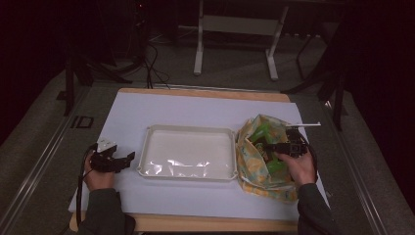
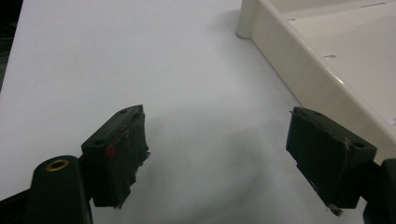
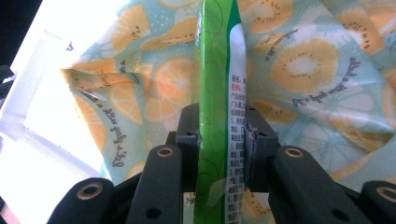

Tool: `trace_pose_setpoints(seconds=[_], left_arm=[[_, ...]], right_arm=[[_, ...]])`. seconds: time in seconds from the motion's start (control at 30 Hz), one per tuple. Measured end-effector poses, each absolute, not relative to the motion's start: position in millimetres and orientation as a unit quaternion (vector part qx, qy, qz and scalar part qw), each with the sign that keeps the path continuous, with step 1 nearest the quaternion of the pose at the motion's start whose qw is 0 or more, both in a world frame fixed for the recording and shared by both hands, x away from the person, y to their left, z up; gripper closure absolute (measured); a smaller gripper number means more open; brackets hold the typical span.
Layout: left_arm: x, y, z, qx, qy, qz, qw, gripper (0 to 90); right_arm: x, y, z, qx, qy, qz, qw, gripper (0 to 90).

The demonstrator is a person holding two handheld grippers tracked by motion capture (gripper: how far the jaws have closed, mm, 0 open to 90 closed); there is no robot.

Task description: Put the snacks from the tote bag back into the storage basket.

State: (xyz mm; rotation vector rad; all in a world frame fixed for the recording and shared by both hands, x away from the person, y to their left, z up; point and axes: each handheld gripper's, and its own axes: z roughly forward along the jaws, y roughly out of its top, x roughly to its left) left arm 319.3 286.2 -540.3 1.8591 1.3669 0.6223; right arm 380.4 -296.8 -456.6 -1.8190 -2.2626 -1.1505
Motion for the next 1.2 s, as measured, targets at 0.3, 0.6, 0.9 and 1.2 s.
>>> trace_pose_setpoints(seconds=[0.3,0.6,0.9,1.2], left_arm=[[319,286,-540,0.724,0.532,0.242,0.366,20.6],[319,286,-540,0.724,0.532,0.242,0.366,20.6],[319,286,-540,0.724,0.532,0.243,0.366,20.6],[319,286,-540,0.723,0.532,0.244,0.367,20.5]], right_arm=[[379,-300,-445,-0.581,-0.726,-0.367,-0.004,72.4],[378,-303,-438,-0.580,-0.731,-0.359,-0.017,72.5],[376,-310,-426,-0.581,-0.732,-0.354,-0.031,72.5],[374,-315,-421,-0.581,-0.732,-0.354,-0.036,72.6]])
